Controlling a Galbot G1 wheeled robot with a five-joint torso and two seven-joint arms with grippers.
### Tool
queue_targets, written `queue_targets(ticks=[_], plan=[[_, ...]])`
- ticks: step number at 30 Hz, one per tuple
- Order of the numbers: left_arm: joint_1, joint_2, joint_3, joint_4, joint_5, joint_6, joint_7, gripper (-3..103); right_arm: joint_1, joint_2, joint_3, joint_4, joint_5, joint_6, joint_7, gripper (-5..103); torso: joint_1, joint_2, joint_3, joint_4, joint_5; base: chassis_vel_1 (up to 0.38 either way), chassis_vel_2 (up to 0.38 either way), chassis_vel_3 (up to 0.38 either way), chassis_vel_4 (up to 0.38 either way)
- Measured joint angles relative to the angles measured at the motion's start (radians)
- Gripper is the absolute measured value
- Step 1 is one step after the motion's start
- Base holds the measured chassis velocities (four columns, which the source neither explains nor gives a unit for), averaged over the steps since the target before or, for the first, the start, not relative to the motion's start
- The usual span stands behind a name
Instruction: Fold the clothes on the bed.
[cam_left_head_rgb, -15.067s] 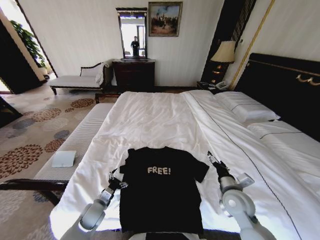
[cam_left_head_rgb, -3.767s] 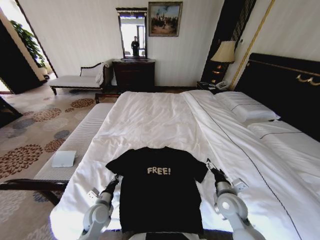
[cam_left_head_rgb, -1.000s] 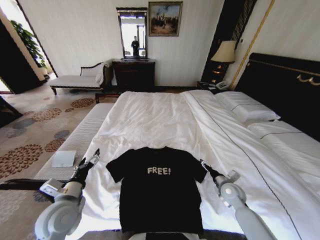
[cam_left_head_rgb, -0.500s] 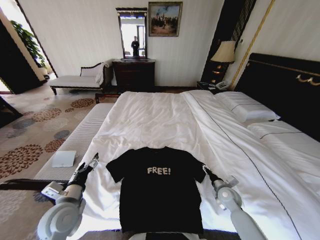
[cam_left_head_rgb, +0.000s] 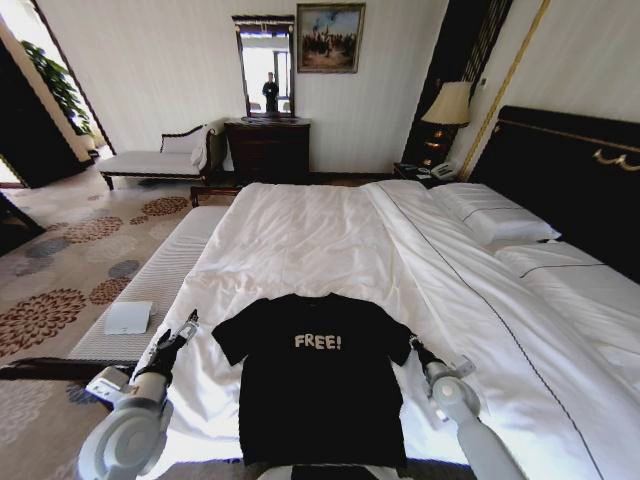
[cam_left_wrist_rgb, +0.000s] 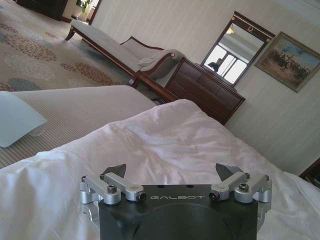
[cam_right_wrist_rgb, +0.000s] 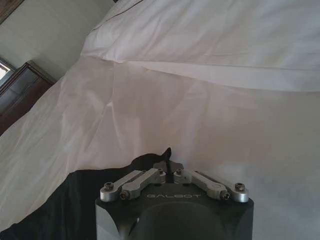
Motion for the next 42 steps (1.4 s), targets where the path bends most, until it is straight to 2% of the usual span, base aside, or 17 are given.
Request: queue_targets(ticks=[2,10,18,31,42], plan=[[-0.005,-0.002,0.005,0.008,0.003,0.000,-0.001,100,-0.003,-0.002,0.001,0.015,0.000,0.008,0.000,1,0.000,0.000,0.000,0.0000,0.0000,0.000,0.000,0.000,0.000],[-0.017,-0.008,0.013,0.027,0.005,-0.001,-0.003,100,-0.034,-0.016,0.007,0.115,0.002,0.017,-0.006,0,0.000,0.000,0.000,-0.0001,-0.0001,0.000,0.000,0.000,0.000],[-0.017,-0.020,0.024,0.035,0.020,-0.001,-0.006,100,-0.009,-0.009,-0.061,0.211,-0.001,0.015,-0.014,0,0.000,0.000,0.000,-0.0001,-0.0001,0.000,0.000,0.000,0.000],[-0.001,-0.017,-0.010,0.036,0.022,-0.001,-0.010,100,0.146,-0.001,-0.280,0.143,-0.049,0.030,-0.053,0,0.000,0.000,0.000,0.0001,-0.0002,0.000,0.000,0.000,0.000],[0.008,-0.017,-0.028,0.047,0.023,0.000,-0.013,100,0.210,0.039,-0.371,0.046,-0.101,0.042,-0.072,0,0.000,0.000,0.000,0.0000,-0.0001,0.000,0.000,0.000,0.000]])
